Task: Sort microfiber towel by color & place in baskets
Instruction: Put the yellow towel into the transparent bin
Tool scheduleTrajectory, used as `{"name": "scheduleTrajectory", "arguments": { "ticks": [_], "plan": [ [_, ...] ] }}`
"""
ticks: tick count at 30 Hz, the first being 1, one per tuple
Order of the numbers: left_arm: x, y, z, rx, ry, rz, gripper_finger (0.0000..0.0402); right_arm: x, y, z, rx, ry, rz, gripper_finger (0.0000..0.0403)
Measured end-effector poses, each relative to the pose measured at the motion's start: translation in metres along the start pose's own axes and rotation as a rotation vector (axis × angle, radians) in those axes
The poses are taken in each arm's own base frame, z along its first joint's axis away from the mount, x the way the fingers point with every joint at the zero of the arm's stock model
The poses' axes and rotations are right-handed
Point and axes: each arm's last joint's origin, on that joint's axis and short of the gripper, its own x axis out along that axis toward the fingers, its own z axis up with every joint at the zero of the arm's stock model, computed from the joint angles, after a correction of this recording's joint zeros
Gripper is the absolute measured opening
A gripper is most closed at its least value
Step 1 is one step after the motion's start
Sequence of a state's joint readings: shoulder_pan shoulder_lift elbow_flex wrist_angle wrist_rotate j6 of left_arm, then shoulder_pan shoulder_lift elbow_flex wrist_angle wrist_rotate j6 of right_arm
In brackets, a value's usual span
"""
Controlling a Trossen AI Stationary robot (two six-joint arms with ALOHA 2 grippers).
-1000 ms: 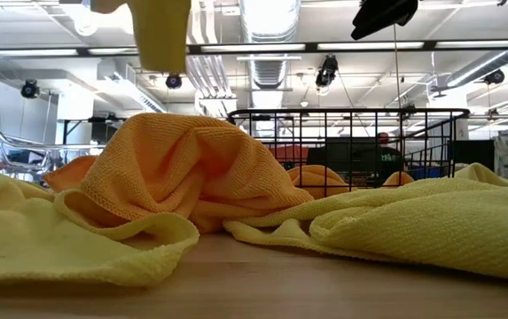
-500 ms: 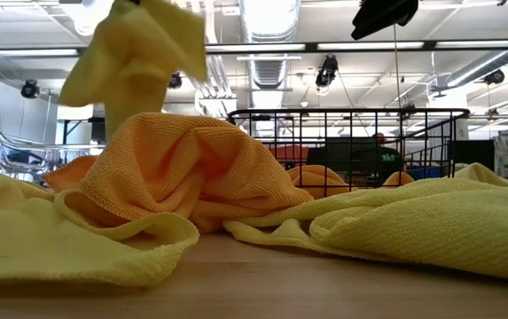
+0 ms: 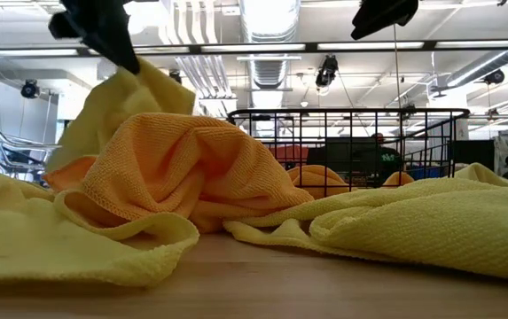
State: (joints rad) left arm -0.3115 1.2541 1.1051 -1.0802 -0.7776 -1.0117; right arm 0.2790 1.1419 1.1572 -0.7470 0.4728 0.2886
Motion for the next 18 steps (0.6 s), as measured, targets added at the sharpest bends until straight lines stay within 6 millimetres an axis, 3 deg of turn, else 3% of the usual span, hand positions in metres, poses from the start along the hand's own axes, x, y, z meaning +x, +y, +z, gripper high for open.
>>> {"name": "scheduleTrajectory", "arguments": {
  "ticks": [7,18],
  "plan": [
    [0.018,-0.011,-0.016,-0.003,0.01,-0.088,0.0,0.0,0.0,0.0,0.001,-0.002,0.0,0.021],
    [0.034,-0.003,-0.039,-0.012,0.047,-0.079,0.0,0.003,0.001,-0.004,0.002,0.01,-0.003,0.021]
  ]
}}
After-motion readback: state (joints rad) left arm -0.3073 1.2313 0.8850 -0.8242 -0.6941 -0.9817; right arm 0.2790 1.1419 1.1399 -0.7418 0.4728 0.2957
